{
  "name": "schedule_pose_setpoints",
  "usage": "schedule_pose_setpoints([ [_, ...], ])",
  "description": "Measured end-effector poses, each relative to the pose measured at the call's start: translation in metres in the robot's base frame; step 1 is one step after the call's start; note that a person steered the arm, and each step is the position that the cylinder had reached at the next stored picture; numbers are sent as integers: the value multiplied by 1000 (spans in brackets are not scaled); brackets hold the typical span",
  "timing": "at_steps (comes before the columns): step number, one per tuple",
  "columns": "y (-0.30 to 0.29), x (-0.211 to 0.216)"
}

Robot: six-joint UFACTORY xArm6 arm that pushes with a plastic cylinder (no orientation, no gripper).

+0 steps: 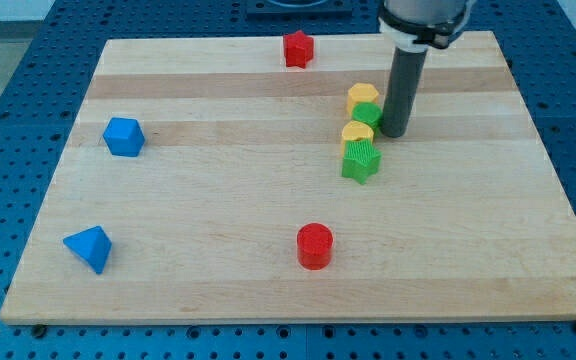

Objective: Move the yellow hexagon left a bit

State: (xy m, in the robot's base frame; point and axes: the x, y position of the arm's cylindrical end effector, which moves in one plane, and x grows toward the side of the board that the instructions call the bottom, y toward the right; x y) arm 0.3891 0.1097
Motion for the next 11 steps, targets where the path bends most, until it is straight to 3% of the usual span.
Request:
schedule_pose_setpoints([
  [7,17,-1],
  [11,17,-41],
])
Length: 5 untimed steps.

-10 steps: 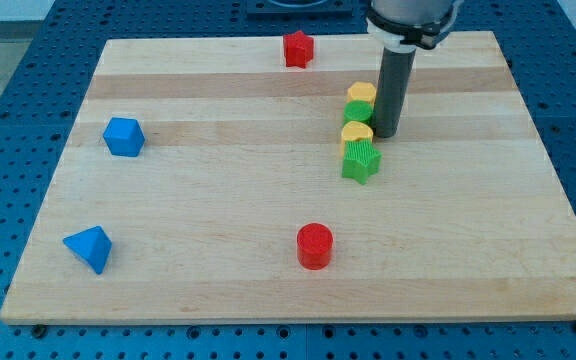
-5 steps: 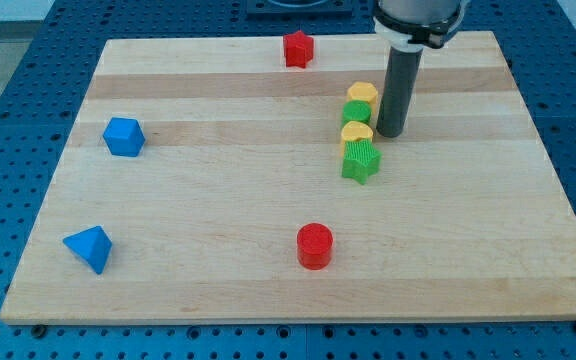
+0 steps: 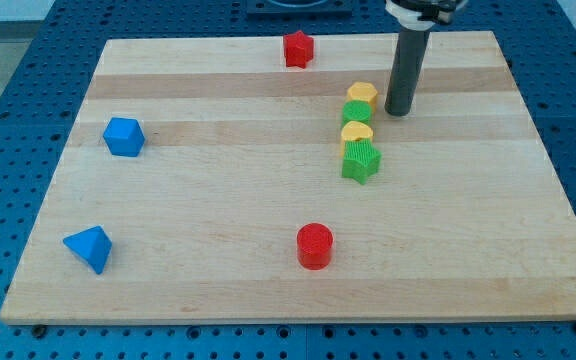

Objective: Move the yellow hexagon left a bit

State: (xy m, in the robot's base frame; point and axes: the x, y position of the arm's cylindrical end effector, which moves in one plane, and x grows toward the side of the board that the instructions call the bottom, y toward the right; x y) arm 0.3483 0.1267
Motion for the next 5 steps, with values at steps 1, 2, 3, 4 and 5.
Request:
schedule_pose_setpoints([
  [1,-2,-4],
  [2,-6,-4],
  [3,-13,-4],
  [4,-24,-4],
  [5,-25,-4],
])
